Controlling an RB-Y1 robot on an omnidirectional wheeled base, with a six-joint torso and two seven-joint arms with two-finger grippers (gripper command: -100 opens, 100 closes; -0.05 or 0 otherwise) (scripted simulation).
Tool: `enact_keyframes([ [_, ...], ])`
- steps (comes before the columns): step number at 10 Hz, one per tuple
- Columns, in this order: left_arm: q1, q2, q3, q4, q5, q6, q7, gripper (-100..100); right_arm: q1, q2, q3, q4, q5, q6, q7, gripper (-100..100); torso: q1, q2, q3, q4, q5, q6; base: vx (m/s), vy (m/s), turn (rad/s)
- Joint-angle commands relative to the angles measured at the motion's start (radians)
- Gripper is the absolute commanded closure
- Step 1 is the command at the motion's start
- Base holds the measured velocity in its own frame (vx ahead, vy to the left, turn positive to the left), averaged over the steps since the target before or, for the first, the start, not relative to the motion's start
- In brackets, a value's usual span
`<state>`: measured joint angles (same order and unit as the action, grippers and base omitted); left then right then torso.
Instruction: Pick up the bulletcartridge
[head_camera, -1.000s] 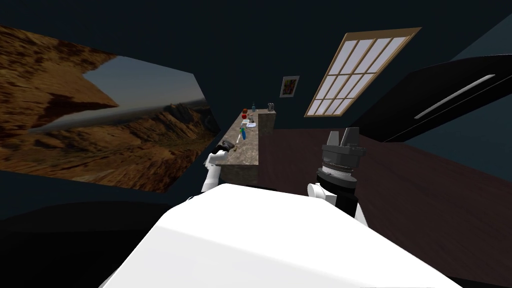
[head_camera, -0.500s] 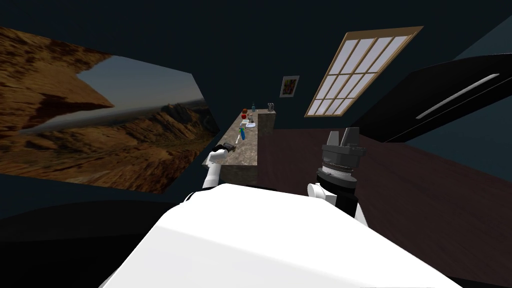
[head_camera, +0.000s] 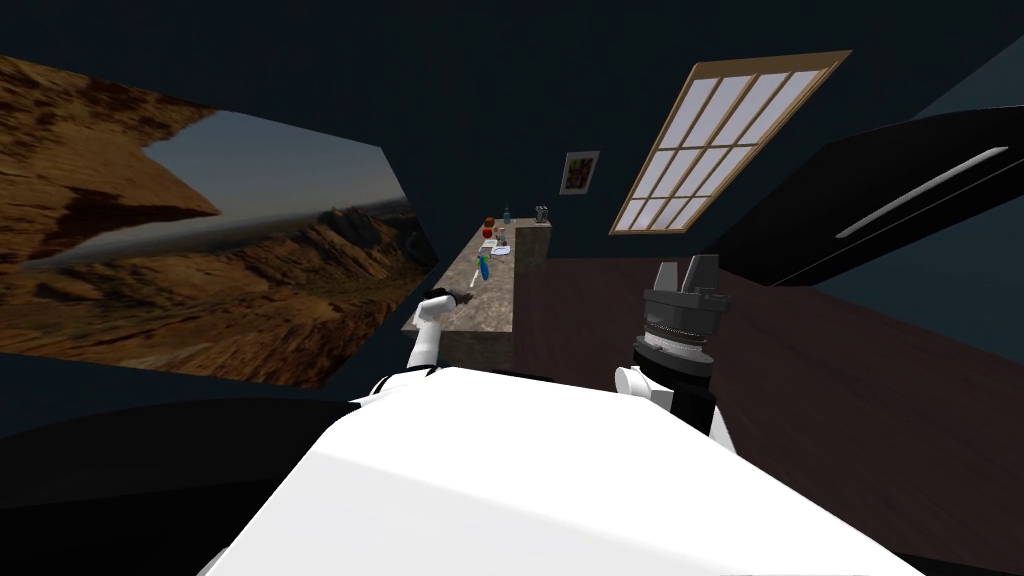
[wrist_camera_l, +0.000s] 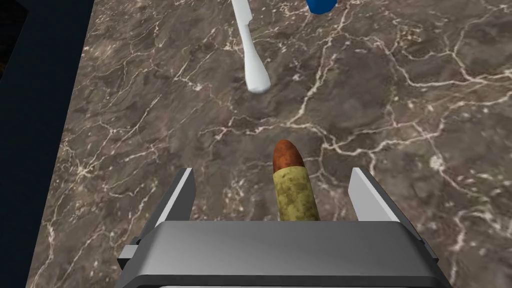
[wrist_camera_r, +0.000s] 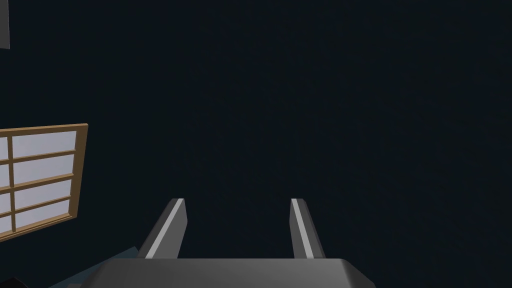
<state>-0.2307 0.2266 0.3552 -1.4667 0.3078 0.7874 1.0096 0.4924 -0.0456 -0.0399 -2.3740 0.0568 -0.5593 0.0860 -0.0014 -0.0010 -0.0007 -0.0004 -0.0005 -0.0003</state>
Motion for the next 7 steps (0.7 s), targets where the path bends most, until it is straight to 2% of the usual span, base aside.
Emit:
enact_keyframes([
  [1, -0.026, 0.008, 0.013, 0.033, 0.008, 0.050, 0.036, -100, 0.000, 0.000, 0.000, 0.000, 0.000, 0.000, 0.000, 0, 0.000, 0.000, 0.000, 0.000, 0.000, 0.000, 0.009, -0.020, 0.032],
  [4, -0.057, 0.024, 0.030, 0.074, 0.022, 0.110, 0.079, -100, 0.000, 0.000, 0.000, 0.000, 0.000, 0.000, 0.000, 0, 0.001, 0.001, 0.000, 0.000, 0.000, 0.000, 0.006, -0.014, 0.019],
  [5, -0.063, 0.028, 0.034, 0.082, 0.024, 0.122, 0.087, -100, 0.000, 0.000, 0.000, 0.000, 0.000, 0.000, 0.000, 0, 0.001, 0.001, 0.000, 0.000, 0.000, 0.000, 0.004, -0.007, 0.014],
  [6, -0.059, 0.025, 0.031, 0.078, 0.022, 0.111, 0.080, -100, 0.000, 0.000, 0.000, 0.000, 0.000, 0.000, 0.000, 0, 0.001, 0.001, 0.001, 0.000, 0.000, 0.000, 0.000, 0.000, 0.000],
  [7, -0.060, 0.025, 0.032, 0.078, 0.023, 0.114, 0.082, 0, 0.000, 0.000, 0.000, 0.000, 0.000, 0.000, 0.000, 0, 0.001, 0.001, 0.001, 0.000, 0.000, 0.000, 0.000, 0.000, 0.000],
])
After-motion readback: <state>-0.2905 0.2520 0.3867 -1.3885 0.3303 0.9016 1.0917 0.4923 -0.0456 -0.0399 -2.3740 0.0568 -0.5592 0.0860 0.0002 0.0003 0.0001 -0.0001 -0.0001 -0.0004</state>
